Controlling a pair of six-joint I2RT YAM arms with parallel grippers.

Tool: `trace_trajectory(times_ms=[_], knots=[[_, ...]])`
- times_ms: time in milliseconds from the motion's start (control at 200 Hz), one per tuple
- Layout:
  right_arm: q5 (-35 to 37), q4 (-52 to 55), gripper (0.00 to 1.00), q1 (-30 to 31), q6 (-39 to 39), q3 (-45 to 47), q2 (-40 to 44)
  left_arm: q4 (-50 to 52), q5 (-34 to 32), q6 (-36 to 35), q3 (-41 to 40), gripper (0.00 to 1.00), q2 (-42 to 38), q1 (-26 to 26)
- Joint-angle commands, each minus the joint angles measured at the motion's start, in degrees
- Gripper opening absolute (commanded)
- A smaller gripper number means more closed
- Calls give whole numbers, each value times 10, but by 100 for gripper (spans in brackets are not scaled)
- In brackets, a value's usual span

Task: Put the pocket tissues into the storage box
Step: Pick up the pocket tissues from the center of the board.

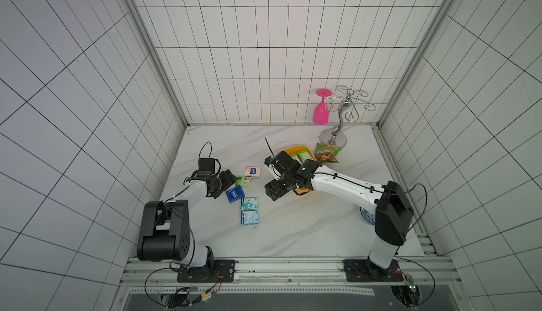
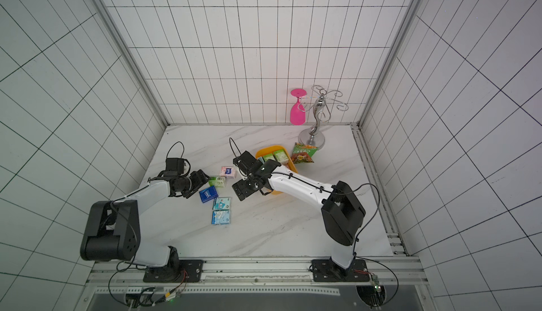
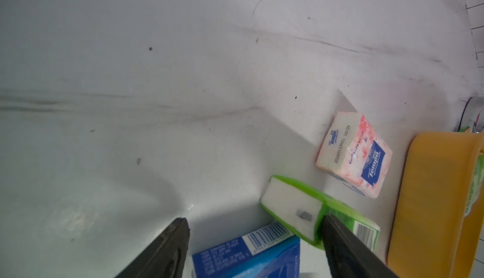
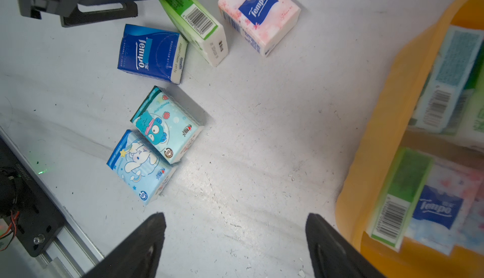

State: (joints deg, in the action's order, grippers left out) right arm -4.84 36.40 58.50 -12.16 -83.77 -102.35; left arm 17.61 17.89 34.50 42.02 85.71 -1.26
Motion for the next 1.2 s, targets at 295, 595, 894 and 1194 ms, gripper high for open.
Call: trace_trajectory(times_ms=[295,595,894,1194], knots=[[35,11,88,-2,11,28,35,88,-6,0,16,84,-41,61],[43,2,87,-3,11,32,46,163,-29,10,2,85,-85,74],[55,-3,88,-3,15,57,70,266,-177,-40,90,88,-15,142],[58,-5,88,-6,14,68,78,286,-218,-43,108,85,45,185]])
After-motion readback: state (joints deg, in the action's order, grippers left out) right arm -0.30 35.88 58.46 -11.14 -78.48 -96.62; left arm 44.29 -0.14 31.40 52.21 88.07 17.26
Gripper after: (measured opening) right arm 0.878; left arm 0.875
